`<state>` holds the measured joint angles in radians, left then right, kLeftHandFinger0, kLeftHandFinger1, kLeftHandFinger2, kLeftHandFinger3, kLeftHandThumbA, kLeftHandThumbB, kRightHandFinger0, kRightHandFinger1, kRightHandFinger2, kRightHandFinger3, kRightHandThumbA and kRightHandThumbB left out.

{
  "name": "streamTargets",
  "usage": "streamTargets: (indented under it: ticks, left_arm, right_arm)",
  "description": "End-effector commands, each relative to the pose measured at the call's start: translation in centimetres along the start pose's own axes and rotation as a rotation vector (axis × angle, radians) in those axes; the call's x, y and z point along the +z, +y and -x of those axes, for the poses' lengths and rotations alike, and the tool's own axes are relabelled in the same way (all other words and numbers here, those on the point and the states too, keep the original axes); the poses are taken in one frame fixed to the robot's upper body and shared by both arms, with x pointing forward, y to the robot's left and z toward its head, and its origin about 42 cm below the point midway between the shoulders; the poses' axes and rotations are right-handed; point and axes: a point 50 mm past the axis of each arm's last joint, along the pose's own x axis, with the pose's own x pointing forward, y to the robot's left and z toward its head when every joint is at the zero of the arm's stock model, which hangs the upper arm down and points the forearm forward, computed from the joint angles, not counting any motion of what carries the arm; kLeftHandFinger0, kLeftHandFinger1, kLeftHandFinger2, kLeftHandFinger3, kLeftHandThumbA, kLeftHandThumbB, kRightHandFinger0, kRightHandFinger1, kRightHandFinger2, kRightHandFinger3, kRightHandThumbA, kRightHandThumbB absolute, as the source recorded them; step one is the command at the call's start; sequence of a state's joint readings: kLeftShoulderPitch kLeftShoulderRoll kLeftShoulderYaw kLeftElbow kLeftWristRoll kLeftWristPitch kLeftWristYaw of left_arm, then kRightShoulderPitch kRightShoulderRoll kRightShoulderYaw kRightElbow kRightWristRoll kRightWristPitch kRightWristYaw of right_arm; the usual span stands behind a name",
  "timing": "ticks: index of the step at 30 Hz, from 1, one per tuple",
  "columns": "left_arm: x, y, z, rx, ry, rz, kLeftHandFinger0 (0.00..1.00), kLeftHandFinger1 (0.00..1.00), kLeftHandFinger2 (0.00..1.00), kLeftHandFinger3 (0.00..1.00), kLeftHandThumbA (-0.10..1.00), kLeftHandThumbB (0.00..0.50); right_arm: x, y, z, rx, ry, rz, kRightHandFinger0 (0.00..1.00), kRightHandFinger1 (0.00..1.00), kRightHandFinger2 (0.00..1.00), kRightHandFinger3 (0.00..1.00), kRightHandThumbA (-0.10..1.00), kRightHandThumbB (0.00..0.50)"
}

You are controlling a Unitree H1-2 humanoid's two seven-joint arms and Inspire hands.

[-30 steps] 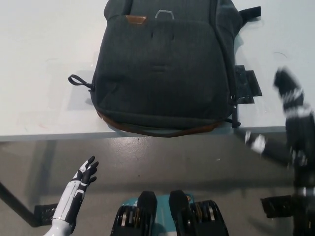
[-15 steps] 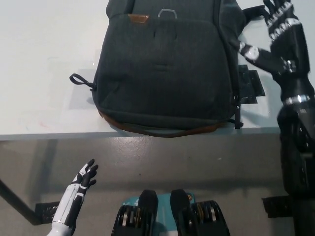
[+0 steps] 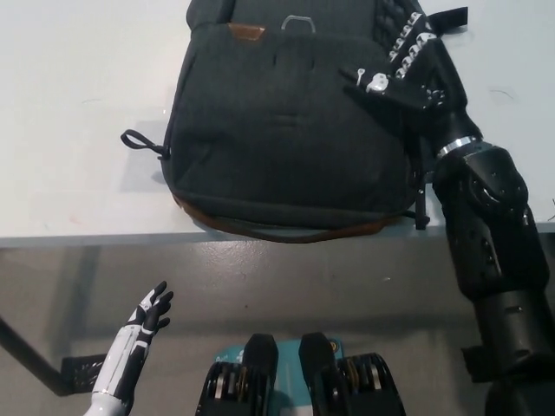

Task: A bag is kept in the middle of the table with its flap loosely closed and the robot uses its right hand to adjust it and opens it

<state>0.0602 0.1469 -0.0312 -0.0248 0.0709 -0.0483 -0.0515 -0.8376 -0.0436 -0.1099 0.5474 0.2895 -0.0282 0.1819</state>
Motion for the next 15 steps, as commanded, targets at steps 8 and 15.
streamTargets:
  ticks: [8, 15]
  left_arm:
    - [0.5, 0.3, 0.0, -0.002, -0.039, -0.011, 1.00, 1.00, 1.00, 1.00, 1.00, 0.020]
    - [0.9, 0.3, -0.2, -0.005, -0.047, -0.009, 1.00, 1.00, 1.00, 1.00, 1.00, 0.014]
  right_arm:
    - [-2.0, 1.3, 2.3, 0.156, 0.043, -0.088, 1.00, 1.00, 1.00, 1.00, 1.00, 0.395]
    - [-2.8, 1.2, 5.1, 0.158, 0.056, -0.107, 1.00, 1.00, 1.00, 1.00, 1.00, 0.393]
